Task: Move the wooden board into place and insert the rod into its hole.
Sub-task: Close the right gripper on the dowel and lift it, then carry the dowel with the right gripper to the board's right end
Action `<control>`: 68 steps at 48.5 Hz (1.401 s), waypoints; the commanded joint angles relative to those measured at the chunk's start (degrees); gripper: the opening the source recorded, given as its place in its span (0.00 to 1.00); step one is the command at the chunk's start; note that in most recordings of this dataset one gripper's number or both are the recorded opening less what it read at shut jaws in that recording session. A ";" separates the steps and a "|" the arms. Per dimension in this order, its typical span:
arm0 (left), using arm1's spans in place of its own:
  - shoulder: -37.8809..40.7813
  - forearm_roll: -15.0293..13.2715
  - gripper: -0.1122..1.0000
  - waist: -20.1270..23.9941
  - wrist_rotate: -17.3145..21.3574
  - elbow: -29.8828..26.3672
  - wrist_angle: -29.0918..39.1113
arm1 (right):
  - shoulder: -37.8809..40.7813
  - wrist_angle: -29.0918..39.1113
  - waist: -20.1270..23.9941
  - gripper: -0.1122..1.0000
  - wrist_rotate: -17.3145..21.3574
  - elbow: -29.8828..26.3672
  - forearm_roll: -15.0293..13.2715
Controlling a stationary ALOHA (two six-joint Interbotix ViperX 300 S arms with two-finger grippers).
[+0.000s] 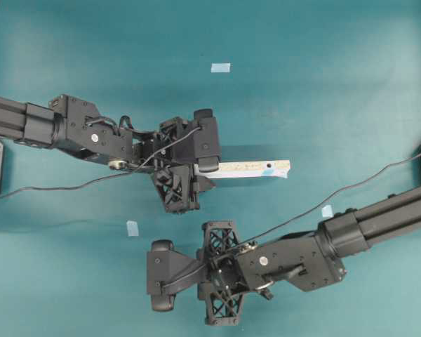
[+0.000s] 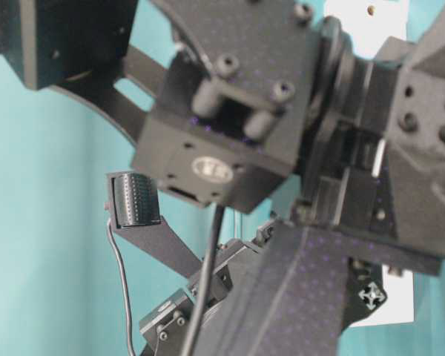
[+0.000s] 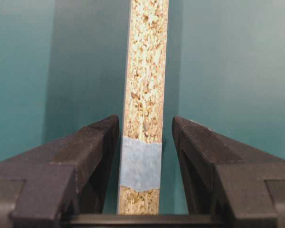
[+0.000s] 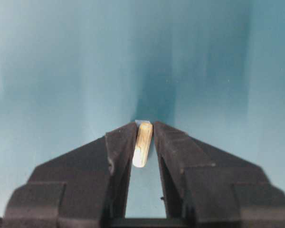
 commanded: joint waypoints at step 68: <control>-1.41 0.00 0.53 -0.09 -0.53 -0.53 -0.44 | 0.00 2.72 -0.97 0.18 -0.44 -3.52 0.35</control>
